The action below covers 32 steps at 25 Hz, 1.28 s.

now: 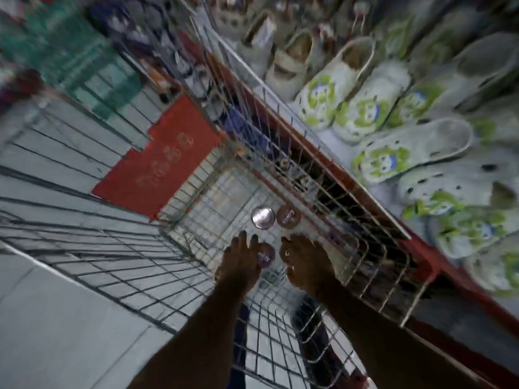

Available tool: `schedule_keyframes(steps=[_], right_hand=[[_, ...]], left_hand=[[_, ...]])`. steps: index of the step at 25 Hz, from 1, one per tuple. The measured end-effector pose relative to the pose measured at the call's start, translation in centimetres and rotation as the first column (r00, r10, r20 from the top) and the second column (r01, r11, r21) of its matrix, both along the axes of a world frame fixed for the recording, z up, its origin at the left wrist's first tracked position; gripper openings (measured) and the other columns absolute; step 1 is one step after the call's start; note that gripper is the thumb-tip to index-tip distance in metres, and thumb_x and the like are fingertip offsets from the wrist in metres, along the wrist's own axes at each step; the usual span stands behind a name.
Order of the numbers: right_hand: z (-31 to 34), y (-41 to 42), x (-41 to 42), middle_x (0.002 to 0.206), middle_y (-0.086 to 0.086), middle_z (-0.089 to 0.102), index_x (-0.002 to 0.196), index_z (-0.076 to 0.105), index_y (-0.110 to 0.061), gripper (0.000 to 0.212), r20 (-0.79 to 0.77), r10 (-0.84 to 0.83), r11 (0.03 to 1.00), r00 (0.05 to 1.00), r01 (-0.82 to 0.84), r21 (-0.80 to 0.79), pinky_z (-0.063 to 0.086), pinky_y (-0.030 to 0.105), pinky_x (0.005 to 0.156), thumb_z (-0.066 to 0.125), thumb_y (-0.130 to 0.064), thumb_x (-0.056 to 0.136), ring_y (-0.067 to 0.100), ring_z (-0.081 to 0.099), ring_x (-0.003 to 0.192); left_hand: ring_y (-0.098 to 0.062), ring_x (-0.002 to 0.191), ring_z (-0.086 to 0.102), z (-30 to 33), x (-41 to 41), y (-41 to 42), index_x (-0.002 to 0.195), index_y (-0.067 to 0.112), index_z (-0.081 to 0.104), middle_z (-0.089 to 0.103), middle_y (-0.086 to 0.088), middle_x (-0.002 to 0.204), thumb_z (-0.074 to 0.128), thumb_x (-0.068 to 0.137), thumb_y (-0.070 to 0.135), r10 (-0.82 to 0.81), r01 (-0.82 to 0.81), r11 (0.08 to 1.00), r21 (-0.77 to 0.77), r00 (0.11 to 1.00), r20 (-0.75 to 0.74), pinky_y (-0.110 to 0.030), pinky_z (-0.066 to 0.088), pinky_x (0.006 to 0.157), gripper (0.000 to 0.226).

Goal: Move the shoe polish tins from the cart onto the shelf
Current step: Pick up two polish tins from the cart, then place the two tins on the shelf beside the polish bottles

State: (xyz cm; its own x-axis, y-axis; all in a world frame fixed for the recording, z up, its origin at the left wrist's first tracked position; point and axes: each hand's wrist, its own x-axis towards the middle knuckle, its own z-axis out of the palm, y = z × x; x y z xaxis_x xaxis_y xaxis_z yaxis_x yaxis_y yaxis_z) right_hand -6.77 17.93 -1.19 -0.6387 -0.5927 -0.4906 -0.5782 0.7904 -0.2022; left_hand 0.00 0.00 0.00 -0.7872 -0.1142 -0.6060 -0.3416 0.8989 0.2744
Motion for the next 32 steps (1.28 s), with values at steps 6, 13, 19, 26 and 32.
schedule_keyframes(steps=[6,13,19,26,32], right_hand=[[-6.4,-0.2,1.2,0.122,0.016,0.056,0.121,0.047,-0.014,0.062,0.021,0.029,0.995,0.999,-0.030,0.091,0.055,0.044,0.073,0.078,-0.015,0.068,0.039,0.055,0.112],[4.1,-2.1,-1.2,0.112,0.012,0.064,0.116,0.057,-0.014,0.043,0.036,-0.119,0.991,0.992,0.116,0.064,0.060,0.040,0.071,0.069,-0.028,0.077,0.030,0.063,0.094],[23.7,-8.6,-7.7,0.104,0.018,0.066,0.102,0.065,-0.010,0.041,-0.171,-0.135,0.980,0.976,0.106,-0.168,0.057,0.045,0.073,0.050,-0.038,0.075,0.041,0.065,0.094],[46.1,-4.4,-14.1,0.103,0.014,0.066,0.108,0.063,-0.018,0.063,-0.415,-0.337,0.889,0.845,0.142,-0.435,0.055,0.041,0.073,0.067,-0.059,0.060,0.039,0.065,0.092],[51.9,10.0,-15.7,0.113,0.017,0.063,0.120,0.061,-0.012,0.074,-0.398,-0.638,0.750,0.659,0.415,-0.515,0.052,0.043,0.088,0.070,-0.057,0.061,0.039,0.061,0.104]], left_hand=[[-0.043,0.121,0.053,-6.7,0.9,3.3,0.144,0.016,0.038,0.038,-0.024,0.147,0.070,0.087,0.018,-0.110,0.109,0.991,-0.072,0.994,-0.018,-0.051,0.058,0.087,0.065],[-0.035,0.109,0.056,5.0,-2.6,-1.0,0.131,0.017,0.048,0.049,-0.017,0.130,0.078,0.073,0.030,-0.165,0.152,0.981,-0.120,0.980,-0.112,-0.046,0.059,0.082,0.066],[-0.043,0.105,0.058,25.4,-7.7,-8.6,0.122,0.023,0.061,0.055,-0.018,0.121,0.070,0.065,0.048,-0.115,0.062,0.988,-0.141,0.904,-0.412,-0.047,0.051,0.086,0.063],[-0.036,0.098,0.062,42.8,-15.7,-8.1,0.130,0.024,0.057,0.057,-0.012,0.112,0.064,0.063,0.054,-0.130,0.135,0.989,-0.059,0.611,-0.781,-0.042,0.057,0.077,0.073],[-0.033,0.091,0.058,48.0,-20.9,5.3,0.108,0.016,0.047,0.058,-0.006,0.102,0.069,0.060,0.051,-0.300,0.349,0.927,-0.135,0.476,-0.827,-0.041,0.047,0.070,0.063]])
